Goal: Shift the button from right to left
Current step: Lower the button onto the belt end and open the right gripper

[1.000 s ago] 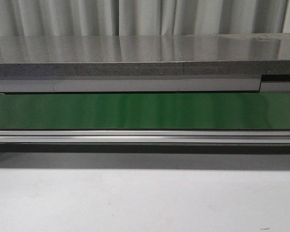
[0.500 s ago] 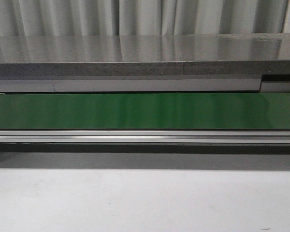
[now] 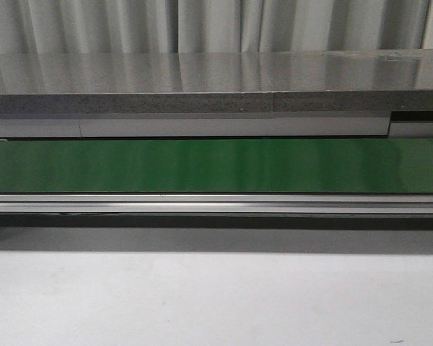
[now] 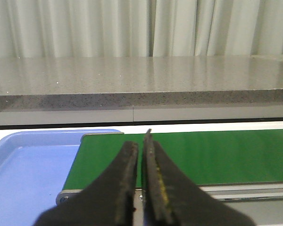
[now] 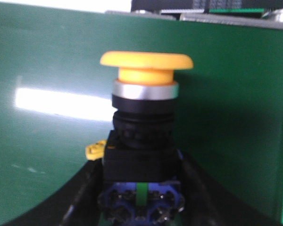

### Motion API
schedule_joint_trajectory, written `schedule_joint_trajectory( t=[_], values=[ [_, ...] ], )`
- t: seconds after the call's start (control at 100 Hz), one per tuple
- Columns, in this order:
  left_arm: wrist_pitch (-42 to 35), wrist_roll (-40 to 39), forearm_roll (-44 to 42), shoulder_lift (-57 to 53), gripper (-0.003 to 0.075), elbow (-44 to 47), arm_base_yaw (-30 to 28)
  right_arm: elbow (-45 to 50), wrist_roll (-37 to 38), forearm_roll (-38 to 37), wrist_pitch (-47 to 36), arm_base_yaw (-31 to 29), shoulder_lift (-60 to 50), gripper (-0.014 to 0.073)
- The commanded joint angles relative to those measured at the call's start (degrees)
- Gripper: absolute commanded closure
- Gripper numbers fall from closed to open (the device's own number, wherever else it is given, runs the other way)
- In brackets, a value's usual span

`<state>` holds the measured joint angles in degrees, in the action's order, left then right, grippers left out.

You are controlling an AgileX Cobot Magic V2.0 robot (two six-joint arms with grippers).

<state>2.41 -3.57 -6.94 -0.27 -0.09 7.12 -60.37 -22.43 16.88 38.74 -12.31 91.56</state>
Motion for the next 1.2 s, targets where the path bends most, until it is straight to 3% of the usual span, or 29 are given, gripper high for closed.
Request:
schedule_joint_trajectory(
  t=[0.0,0.15,0.39,0.48,0.7,1.03,1.19],
  values=[
    [-4.56,-0.23,0.08,-2.08,0.0715,2.34,0.31,-1.26,0.23,0.08,-1.54,0.04,-1.10,0.0442],
    [-4.56,-0.23,0.08,-2.08,0.0715,2.34,0.31,-1.26,0.23,-0.13,-0.67,0.04,-0.62,0.0419],
    [-4.56,-0.23,0.08,-2.08,0.0715,2.34,0.31,-1.26,0.23,-0.13,0.53,0.04,-0.62,0.0148],
    [-4.56,-0.23,0.08,-2.08,0.0715,2.34,0.31,-1.26,0.23,-0.13,0.86,0.04,-0.62,0.0091],
    [-4.56,-0.23,0.08,-2.08,0.0715,2.34,0.31,-1.26,-0.02,-0.07,1.32,0.24,-2.82,0.0083],
    [-4.56,-0.23,0.08,-2.08,0.0715,2.34,0.31,-1.21,-0.13,0.03,1.41,1.30,-14.60,0.0083],
    [-4.56,-0.23,0.08,-2.08,0.0715,2.34,0.31,1.02,-0.50,1.19,-3.11,1.30,-21.97,0.0083]
  ],
)
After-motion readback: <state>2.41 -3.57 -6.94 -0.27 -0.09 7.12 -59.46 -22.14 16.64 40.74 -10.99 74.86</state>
